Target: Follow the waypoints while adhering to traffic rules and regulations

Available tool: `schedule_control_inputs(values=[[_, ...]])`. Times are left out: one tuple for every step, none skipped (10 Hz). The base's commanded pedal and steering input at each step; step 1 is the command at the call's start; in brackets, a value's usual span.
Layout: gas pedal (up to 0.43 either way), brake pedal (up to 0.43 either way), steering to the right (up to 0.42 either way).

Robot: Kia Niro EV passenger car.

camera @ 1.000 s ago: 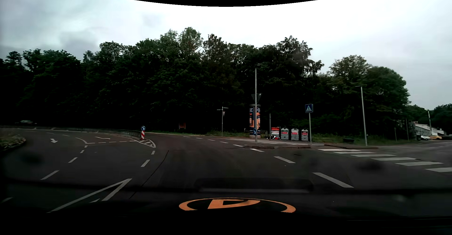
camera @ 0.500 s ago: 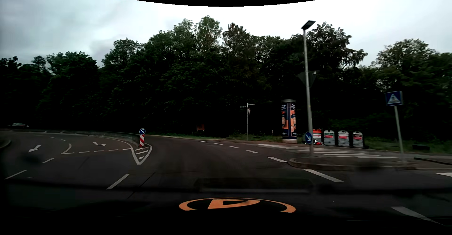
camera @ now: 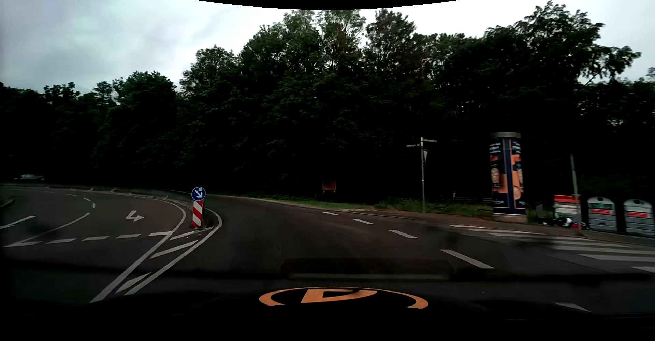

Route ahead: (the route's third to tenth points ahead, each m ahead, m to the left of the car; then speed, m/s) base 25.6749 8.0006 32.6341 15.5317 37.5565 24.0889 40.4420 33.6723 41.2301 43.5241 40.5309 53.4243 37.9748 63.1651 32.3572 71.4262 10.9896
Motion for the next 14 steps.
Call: schedule_control_inputs(values=[[0.138, 0.000, -0.128], [0.138, 0.000, -0.128], [0.150, 0.000, -0.128], [0.150, 0.000, -0.128], [0.150, 0.000, -0.129], [0.150, 0.000, -0.131], [0.150, 0.000, -0.133], [0.157, 0.000, -0.135], [0.157, 0.000, -0.139], [0.157, 0.000, -0.140], [0.157, 0.000, -0.140], [0.157, 0.000, -0.140], [0.157, 0.000, -0.138], [0.157, 0.000, -0.137]])
